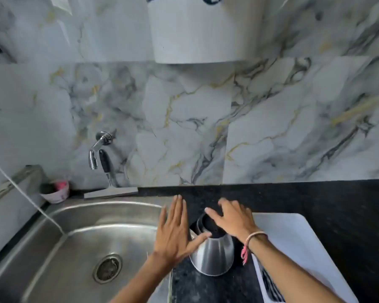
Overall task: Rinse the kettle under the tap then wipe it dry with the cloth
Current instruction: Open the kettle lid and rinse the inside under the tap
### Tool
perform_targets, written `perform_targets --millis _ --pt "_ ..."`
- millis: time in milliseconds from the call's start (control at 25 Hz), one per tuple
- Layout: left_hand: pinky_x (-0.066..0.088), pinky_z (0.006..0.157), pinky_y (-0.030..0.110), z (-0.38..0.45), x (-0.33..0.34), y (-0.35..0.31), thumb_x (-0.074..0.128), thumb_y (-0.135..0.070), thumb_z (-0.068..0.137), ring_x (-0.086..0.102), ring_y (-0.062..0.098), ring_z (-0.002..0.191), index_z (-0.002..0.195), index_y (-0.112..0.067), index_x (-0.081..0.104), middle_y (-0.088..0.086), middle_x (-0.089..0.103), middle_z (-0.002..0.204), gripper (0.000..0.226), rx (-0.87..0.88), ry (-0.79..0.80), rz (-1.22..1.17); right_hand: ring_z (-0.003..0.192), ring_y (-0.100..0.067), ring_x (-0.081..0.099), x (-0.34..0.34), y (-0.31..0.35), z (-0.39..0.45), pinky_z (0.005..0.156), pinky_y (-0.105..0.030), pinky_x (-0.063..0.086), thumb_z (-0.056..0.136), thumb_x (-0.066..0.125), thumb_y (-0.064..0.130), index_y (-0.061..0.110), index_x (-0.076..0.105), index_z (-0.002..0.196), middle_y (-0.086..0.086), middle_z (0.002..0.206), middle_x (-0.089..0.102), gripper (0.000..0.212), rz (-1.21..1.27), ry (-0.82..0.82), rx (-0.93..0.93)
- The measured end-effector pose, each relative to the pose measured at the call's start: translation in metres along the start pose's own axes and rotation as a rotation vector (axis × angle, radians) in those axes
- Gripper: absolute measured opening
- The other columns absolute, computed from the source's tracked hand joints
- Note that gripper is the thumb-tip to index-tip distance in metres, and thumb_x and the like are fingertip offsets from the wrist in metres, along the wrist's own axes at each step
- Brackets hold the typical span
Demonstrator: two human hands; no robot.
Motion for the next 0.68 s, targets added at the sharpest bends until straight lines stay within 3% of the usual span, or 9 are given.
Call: perform_targets --millis 80,160,280,400,480,560,600,680 --pt "0.004 0.131 0.048 -0.011 0.043 -0.012 0.015 -0.093 0.079 0.001 0.03 0.161 0.162 -0.001 0.008 0.016 -0.004 0.171 0.125 0.033 0.183 -0.009 0.125 -0.038 0.064 0.023 0.005 -0.003 0.098 -0.045 0.048 0.094 0.051 0.07 0.018 0.062 0.121 -0.015 0.13 0.069 0.06 -0.071 0.082 -0.002" --pt "-0.001 0.132 0.043 -0.018 0.067 -0.02 0.011 -0.093 0.078 -0.008 0.028 0.161 0.162 -0.002 -0.001 0.017 -0.007 0.172 0.124 0.03 0.213 -0.019 0.126 -0.039 0.061 0.032 0.007 -0.005 0.1 -0.046 0.045 0.095 0.054 0.059 0.016 0.063 0.118 -0.015 0.13 0.067 0.049 -0.072 0.104 -0.003" --pt "0.006 0.132 0.046 -0.016 0.071 -0.024 0.015 -0.086 0.084 0.001 0.032 0.161 0.162 -0.001 0.007 0.019 0.004 0.172 0.115 0.02 0.176 -0.007 0.123 -0.039 0.061 0.025 0.005 0.007 0.098 -0.047 0.043 0.095 0.052 0.051 0.018 0.065 0.112 -0.015 0.126 0.068 0.04 -0.05 0.153 -0.054" --pt "0.024 0.127 0.053 -0.018 0.068 -0.023 0.024 -0.081 0.089 0.02 0.034 0.158 0.159 0.002 0.025 0.022 0.024 0.167 0.108 0.033 0.128 0.025 0.108 -0.032 0.067 0.017 -0.02 0.016 0.084 -0.039 0.043 0.101 0.048 0.043 0.023 0.065 0.093 0.0 0.097 0.07 0.028 0.249 0.304 -0.048" --pt "0.018 0.128 0.052 -0.018 0.07 -0.024 0.018 -0.083 0.089 0.011 0.032 0.16 0.161 0.0 0.018 0.019 0.018 0.17 0.109 0.03 0.146 0.04 0.114 -0.018 0.064 0.023 -0.04 0.014 0.099 -0.036 0.041 0.101 0.055 0.036 0.03 0.065 0.106 0.009 0.109 0.07 0.012 0.596 0.525 -0.042" --pt "0.011 0.13 0.05 -0.017 0.073 -0.024 0.012 -0.084 0.089 0.004 0.03 0.161 0.162 -0.002 0.013 0.018 0.012 0.171 0.11 0.037 0.15 0.053 0.122 -0.007 0.064 0.028 -0.048 0.005 0.113 -0.035 0.04 0.08 0.073 0.026 0.027 0.063 0.123 0.005 0.128 0.071 0.045 0.846 0.728 -0.16" --pt "0.01 0.13 0.05 -0.017 0.073 -0.024 0.013 -0.083 0.089 0.005 0.03 0.161 0.162 -0.001 0.014 0.018 0.012 0.171 0.11 0.044 0.145 0.06 0.126 -0.002 0.063 0.034 -0.05 0.0 0.115 -0.032 0.04 0.071 0.08 0.024 0.031 0.059 0.132 0.007 0.135 0.069 0.064 0.846 0.788 -0.222" --pt "0.009 0.131 0.049 -0.017 0.073 -0.025 0.016 -0.082 0.09 0.006 0.03 0.16 0.161 0.0 0.015 0.018 0.013 0.171 0.109 0.045 0.148 0.077 0.127 0.011 0.057 0.045 -0.053 -0.002 0.118 -0.03 0.039 0.063 0.094 0.04 0.05 0.048 0.136 0.022 0.138 0.062 0.086 0.75 0.699 -0.255"
Point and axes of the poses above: each hand's wrist, its own z-axis towards the middle knuckle, its own x-axis out of the palm, y = z × x, the point moved 9 cm from there along z, towards the middle knuckle
